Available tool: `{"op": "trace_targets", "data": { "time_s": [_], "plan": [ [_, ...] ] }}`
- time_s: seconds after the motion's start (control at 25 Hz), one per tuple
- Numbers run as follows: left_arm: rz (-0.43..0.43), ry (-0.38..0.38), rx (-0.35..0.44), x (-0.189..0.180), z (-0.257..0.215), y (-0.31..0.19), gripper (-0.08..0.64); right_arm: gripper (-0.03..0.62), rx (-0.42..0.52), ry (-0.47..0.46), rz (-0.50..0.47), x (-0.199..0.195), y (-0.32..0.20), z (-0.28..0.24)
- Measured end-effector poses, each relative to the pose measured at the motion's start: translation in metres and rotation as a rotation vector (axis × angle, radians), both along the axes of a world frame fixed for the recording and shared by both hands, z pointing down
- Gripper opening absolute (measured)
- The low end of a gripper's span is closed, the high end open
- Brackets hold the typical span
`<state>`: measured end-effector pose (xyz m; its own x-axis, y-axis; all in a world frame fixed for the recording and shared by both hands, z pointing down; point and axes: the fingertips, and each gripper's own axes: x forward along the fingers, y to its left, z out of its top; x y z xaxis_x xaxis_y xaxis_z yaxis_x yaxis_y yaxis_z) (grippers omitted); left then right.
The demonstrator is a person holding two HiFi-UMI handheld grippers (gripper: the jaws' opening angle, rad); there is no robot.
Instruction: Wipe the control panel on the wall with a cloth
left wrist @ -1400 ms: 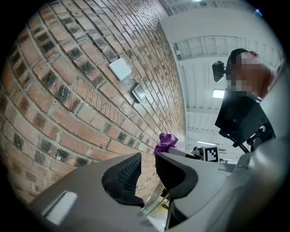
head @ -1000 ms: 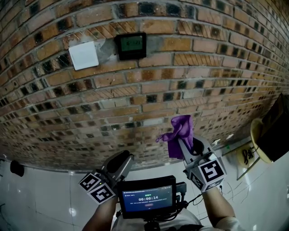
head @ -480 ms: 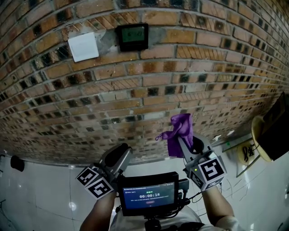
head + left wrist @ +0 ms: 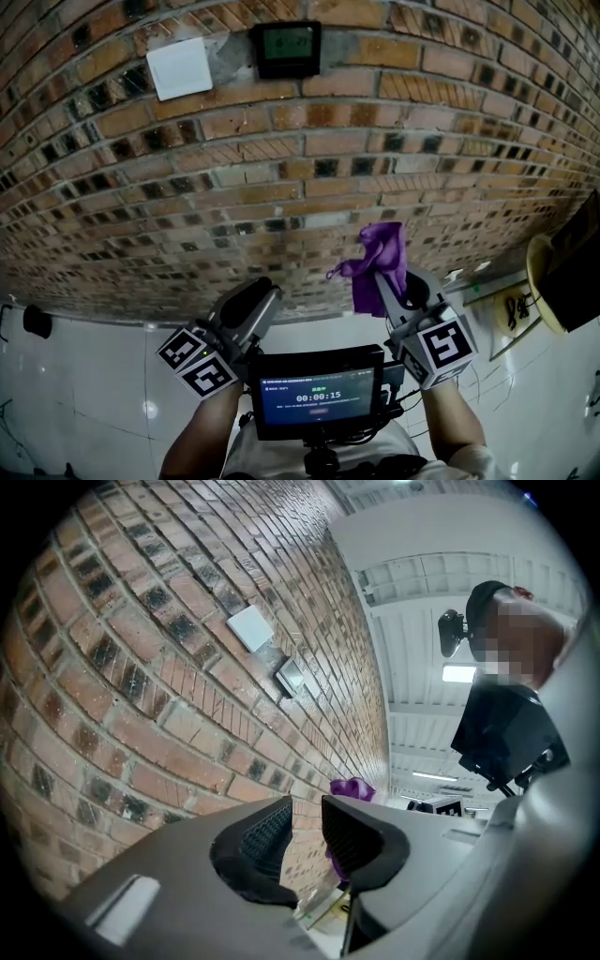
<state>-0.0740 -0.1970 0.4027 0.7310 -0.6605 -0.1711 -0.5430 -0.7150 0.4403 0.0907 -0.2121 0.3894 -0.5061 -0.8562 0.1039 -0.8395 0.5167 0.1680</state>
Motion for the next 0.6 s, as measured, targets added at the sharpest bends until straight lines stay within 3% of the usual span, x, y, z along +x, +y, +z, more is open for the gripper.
{"op": "trace_targets", "data": {
  "time_s": [0.6],
  "plan": [
    [-0.004,0.002,-0.006,-0.0015,0.0014,-0.0026,0.094,0.078,-0.006,0.007,-0.025,-0.0081,-0.0037,0.0005]
  ]
}}
